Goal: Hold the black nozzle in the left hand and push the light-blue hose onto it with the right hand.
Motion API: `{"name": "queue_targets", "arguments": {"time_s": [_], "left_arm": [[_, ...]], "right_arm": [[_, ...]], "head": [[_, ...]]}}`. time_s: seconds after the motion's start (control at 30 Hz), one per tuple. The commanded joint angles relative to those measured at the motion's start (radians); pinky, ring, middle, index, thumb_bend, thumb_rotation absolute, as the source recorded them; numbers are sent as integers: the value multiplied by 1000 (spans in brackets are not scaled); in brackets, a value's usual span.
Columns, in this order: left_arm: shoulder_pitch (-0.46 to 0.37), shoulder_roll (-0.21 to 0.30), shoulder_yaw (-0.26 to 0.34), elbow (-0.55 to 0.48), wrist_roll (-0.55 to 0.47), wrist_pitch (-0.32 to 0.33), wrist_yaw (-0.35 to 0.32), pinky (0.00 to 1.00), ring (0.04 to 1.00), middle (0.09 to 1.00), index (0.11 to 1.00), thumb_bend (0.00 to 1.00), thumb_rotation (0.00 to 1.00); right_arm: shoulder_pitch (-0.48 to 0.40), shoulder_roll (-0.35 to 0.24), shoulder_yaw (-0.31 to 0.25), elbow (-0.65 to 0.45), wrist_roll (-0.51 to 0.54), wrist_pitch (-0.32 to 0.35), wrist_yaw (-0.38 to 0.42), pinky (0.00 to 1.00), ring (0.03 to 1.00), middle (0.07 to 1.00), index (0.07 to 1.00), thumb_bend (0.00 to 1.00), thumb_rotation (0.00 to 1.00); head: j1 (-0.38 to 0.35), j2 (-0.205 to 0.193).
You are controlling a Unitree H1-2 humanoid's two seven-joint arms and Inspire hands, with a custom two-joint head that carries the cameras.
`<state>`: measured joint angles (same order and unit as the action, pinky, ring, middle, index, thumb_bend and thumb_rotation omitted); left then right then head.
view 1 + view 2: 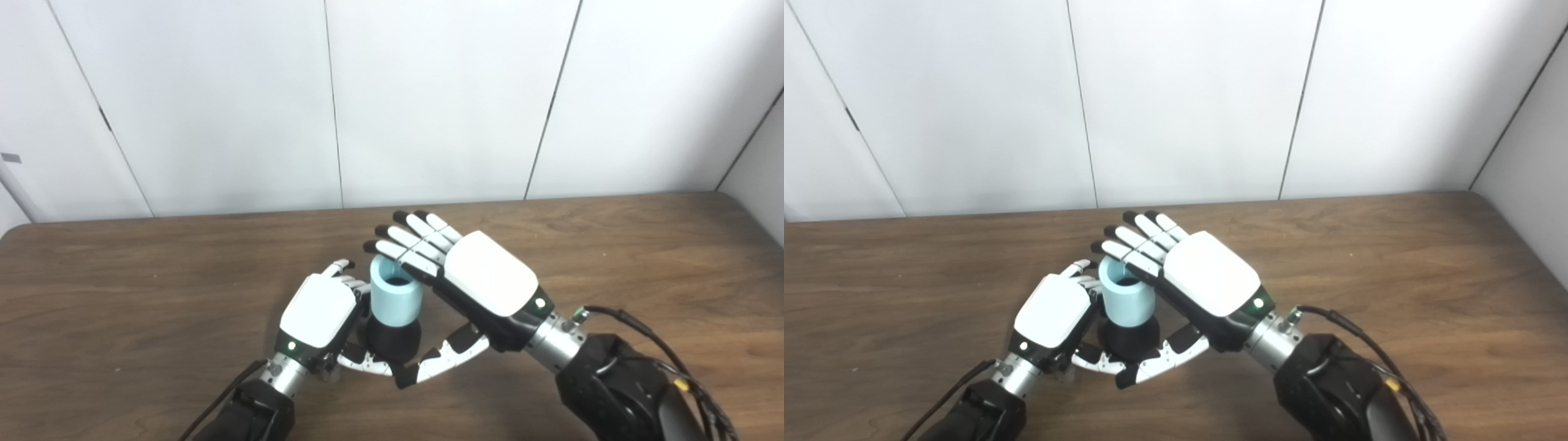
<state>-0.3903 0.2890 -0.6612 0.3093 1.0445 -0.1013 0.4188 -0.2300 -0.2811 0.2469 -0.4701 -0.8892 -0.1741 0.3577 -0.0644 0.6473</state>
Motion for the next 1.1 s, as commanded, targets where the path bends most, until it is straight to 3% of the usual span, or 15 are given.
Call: {"name": "queue_targets", "arguments": {"time_s": [0.0,0.37,0.73,1.07], "left_arm": [[125,-14,-65,117,32,-17,-7,808,463,422,480,503,0],[119,-20,-59,98,25,5,-55,823,471,410,483,502,0],[122,-16,-55,91,20,13,-68,815,451,452,506,505,0],[125,-14,-56,89,21,10,-62,825,462,408,487,502,0]], "right_arm": [[-26,2,0,-2,-1,-27,-34,1000,1000,956,916,880,763],[68,-30,53,29,-54,-68,-66,951,1000,930,871,906,762],[127,-49,98,31,-67,-49,-63,900,982,915,844,900,751],[119,-48,99,43,-61,7,-23,918,999,926,875,906,780]], "head": [[-1,2],[-3,2],[-3,7],[-1,5]]}}
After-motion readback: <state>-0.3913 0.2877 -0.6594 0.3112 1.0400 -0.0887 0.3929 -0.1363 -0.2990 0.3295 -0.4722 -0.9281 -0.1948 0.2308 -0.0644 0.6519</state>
